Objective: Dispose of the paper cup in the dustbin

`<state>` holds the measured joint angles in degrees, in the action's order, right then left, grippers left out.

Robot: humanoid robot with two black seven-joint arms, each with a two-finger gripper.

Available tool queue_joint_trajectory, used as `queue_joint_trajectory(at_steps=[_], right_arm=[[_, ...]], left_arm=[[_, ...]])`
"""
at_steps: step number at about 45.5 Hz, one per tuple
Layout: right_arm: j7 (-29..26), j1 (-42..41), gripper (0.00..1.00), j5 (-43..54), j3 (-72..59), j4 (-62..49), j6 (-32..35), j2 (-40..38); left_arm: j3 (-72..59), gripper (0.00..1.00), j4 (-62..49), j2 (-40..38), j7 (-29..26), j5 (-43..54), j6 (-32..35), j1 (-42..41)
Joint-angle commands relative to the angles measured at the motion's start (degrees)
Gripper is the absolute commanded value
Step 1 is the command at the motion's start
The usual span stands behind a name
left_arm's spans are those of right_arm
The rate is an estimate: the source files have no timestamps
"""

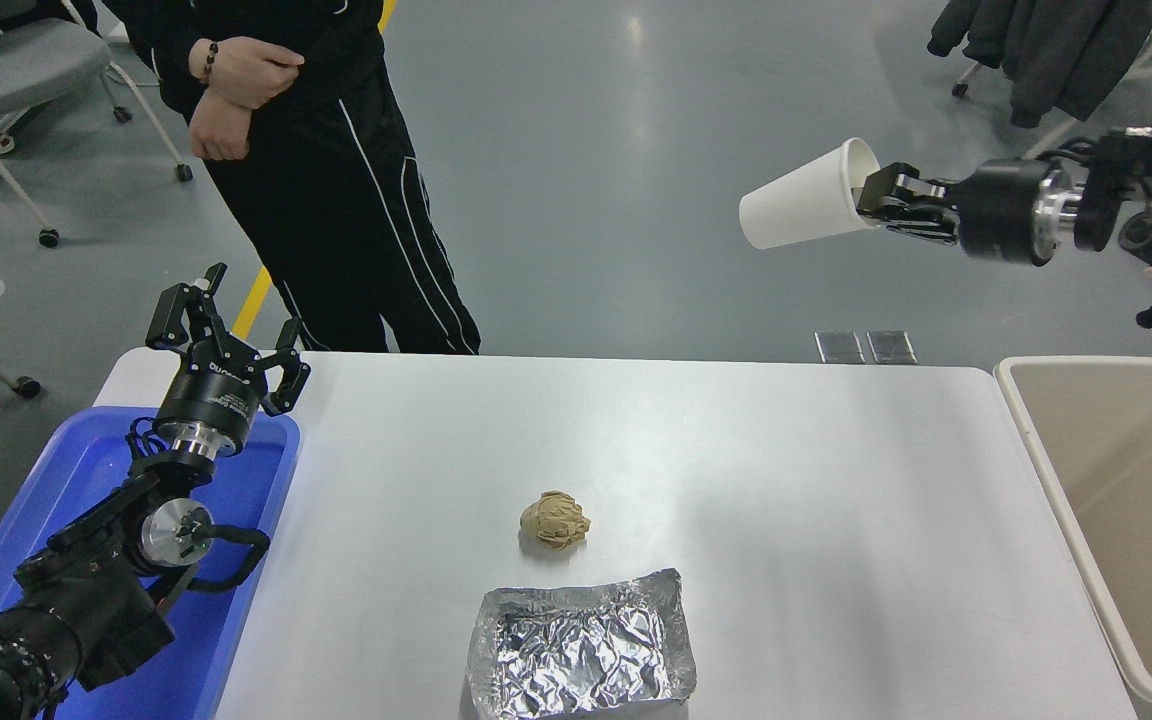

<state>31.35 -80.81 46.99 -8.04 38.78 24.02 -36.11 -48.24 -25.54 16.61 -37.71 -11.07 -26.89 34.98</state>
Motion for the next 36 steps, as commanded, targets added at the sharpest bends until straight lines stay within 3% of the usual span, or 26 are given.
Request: queue_joint_trajectory(at_steps=[1, 12, 22, 27, 36], right_arm=[[-0.1, 2.1, 0.0, -0.8, 1.7, -9.0, 1.0, -1.1], [-0.5, 10.9, 0.0, -9.5, 0.6, -32.8, 1.2, 1.6], [-2.2, 20.2, 0.0, -11.3, 0.9, -46.3, 0.2, 1.6], [-6.2, 25.0, 0.0, -14.5, 1.0, -49.6, -2.3, 1.2], [-20.5, 32.1, 0.0, -19.7, 1.2, -50.1, -8.9, 1.2]], left_arm=[[0.0, 1.0, 0.0, 0.0, 0.0, 0.0, 0.0, 0.0], [0.0, 1.0, 0.0, 0.0, 0.0, 0.0, 0.0, 0.0], [0.0, 1.0, 0.1, 0.0, 0.0, 0.0, 0.0, 0.0], [0.0, 1.0, 0.0, 0.0, 0.0, 0.0, 0.0, 0.0], [0.0, 1.0, 0.0, 0.0, 0.0, 0.0, 0.0, 0.0]])
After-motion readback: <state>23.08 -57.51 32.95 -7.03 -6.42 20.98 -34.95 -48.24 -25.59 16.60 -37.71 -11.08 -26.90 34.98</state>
